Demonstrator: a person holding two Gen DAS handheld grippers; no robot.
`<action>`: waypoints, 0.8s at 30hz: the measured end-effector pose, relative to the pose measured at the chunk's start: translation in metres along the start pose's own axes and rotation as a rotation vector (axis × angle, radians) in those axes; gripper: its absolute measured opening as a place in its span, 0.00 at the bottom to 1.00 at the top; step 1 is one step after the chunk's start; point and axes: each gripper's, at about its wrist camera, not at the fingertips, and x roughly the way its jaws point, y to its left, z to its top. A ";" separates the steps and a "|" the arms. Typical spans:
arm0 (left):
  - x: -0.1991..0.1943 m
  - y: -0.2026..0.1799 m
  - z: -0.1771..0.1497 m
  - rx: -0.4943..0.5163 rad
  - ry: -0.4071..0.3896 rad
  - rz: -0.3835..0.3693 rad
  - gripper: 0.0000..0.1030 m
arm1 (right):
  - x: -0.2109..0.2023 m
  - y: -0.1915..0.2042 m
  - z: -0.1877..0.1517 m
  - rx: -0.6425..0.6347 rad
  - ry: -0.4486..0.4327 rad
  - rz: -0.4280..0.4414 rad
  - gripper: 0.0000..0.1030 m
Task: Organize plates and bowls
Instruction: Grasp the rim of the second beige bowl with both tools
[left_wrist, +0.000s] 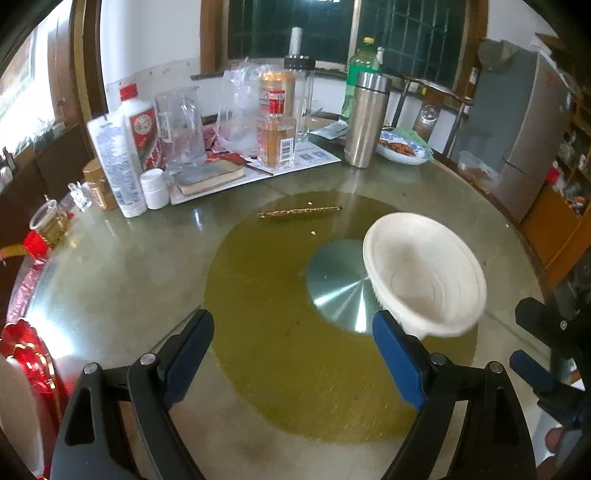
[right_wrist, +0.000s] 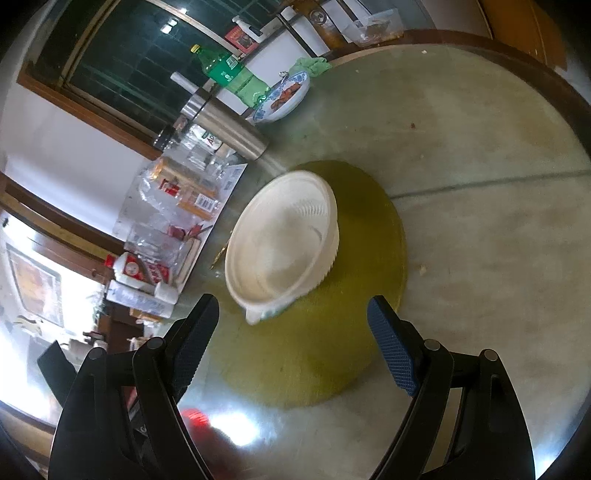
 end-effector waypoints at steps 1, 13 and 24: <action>0.005 -0.002 0.004 -0.016 0.007 -0.011 0.85 | 0.004 0.001 0.005 -0.002 0.001 -0.012 0.81; 0.060 -0.042 0.027 -0.057 0.027 0.012 0.85 | 0.046 -0.005 0.040 0.043 0.017 -0.095 0.81; 0.074 -0.048 0.010 0.059 0.075 0.003 0.17 | 0.053 0.002 0.019 -0.034 0.034 -0.105 0.09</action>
